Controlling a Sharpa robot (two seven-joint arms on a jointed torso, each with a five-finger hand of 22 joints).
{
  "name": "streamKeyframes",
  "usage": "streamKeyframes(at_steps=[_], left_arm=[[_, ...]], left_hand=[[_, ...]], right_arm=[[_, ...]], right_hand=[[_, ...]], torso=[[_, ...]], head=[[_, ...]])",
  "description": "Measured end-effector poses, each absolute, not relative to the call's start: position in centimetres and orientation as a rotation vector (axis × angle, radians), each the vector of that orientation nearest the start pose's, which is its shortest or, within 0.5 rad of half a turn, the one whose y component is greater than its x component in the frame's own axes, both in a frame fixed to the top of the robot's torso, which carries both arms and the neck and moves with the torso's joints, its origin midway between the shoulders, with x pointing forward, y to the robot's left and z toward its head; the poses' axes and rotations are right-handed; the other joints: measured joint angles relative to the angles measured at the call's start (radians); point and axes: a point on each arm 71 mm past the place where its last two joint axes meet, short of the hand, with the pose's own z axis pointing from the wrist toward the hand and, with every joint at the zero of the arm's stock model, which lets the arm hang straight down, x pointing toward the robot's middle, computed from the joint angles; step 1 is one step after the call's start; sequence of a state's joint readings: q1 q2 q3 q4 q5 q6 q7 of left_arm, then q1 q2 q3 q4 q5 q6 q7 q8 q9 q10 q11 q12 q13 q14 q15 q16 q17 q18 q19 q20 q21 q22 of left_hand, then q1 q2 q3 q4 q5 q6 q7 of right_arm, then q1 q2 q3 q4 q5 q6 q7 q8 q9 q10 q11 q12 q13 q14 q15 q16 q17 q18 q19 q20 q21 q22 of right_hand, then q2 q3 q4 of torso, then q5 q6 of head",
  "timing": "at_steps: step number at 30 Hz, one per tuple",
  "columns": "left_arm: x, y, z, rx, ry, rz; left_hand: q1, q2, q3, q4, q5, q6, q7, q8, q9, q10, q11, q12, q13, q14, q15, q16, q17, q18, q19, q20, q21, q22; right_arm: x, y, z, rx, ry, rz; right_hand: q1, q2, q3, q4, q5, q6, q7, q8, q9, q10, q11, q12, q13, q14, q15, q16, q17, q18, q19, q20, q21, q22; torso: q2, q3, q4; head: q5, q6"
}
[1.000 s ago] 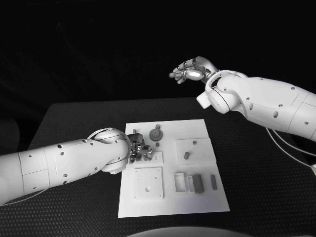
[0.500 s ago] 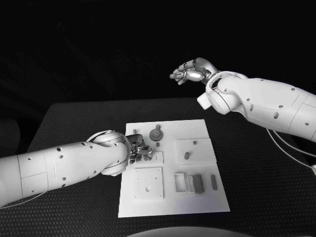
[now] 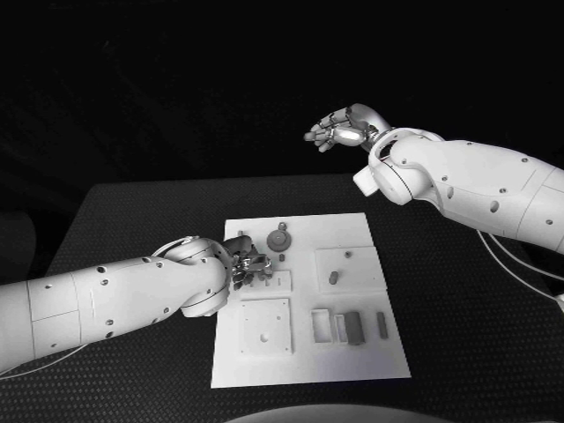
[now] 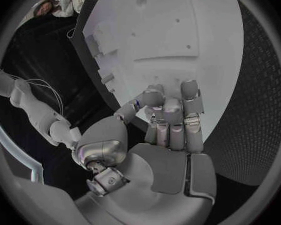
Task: Assemble the parts on the task board
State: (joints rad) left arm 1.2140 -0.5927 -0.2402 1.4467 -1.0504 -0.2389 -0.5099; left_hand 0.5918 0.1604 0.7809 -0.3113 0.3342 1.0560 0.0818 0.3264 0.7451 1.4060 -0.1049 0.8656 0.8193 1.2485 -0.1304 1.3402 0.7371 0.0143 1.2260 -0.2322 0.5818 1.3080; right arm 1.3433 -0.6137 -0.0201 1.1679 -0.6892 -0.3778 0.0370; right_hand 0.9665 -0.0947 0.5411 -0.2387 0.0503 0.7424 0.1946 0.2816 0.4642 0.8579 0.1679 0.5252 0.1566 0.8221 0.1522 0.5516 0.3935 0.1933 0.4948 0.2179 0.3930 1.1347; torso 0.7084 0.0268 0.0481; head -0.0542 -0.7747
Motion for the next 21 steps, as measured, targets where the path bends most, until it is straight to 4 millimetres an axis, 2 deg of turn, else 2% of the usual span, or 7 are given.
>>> streamKeyframes(at_steps=[11, 21], left_arm=[[45.74, 12.24, -27.50, -0.218, 2.206, -0.489], [45.74, 13.11, -27.89, -0.249, 2.203, -0.460]], left_hand=[[0.000, 0.000, 0.003, -0.003, 0.002, 0.000, 0.000, -0.001, 0.001, 0.000, 0.000, 0.004, -0.003, 0.000, 0.000, 0.004, -0.005, 0.000, 0.000, 0.000, 0.000, 0.000], [0.000, 0.000, 0.003, -0.003, 0.004, 0.000, 0.000, 0.004, 0.002, -0.001, -0.001, 0.008, -0.008, 0.000, 0.000, 0.011, -0.011, 0.000, 0.000, 0.000, 0.004, 0.000]], right_arm=[[57.37, -19.79, -12.51, 0.554, 1.539, 0.969], [57.34, -19.91, -12.65, 0.559, 1.544, 0.966]], right_hand=[[0.000, 0.000, -0.003, 0.003, 0.000, 0.000, 0.000, 0.000, -0.001, 0.000, 0.000, 0.000, -0.003, 0.000, 0.000, 0.000, 0.002, 0.000, 0.000, 0.000, 0.000, 0.002], [0.000, 0.000, -0.003, 0.003, 0.000, 0.000, 0.000, 0.000, -0.002, 0.000, 0.000, 0.000, -0.005, 0.000, 0.000, -0.004, 0.004, 0.000, 0.000, 0.000, 0.000, 0.003]], torso=[[0.000, 0.0002, -0.0003], [0.000, 0.0012, 0.0012]], head=[[0.002, -0.004], [0.009, -0.007]])
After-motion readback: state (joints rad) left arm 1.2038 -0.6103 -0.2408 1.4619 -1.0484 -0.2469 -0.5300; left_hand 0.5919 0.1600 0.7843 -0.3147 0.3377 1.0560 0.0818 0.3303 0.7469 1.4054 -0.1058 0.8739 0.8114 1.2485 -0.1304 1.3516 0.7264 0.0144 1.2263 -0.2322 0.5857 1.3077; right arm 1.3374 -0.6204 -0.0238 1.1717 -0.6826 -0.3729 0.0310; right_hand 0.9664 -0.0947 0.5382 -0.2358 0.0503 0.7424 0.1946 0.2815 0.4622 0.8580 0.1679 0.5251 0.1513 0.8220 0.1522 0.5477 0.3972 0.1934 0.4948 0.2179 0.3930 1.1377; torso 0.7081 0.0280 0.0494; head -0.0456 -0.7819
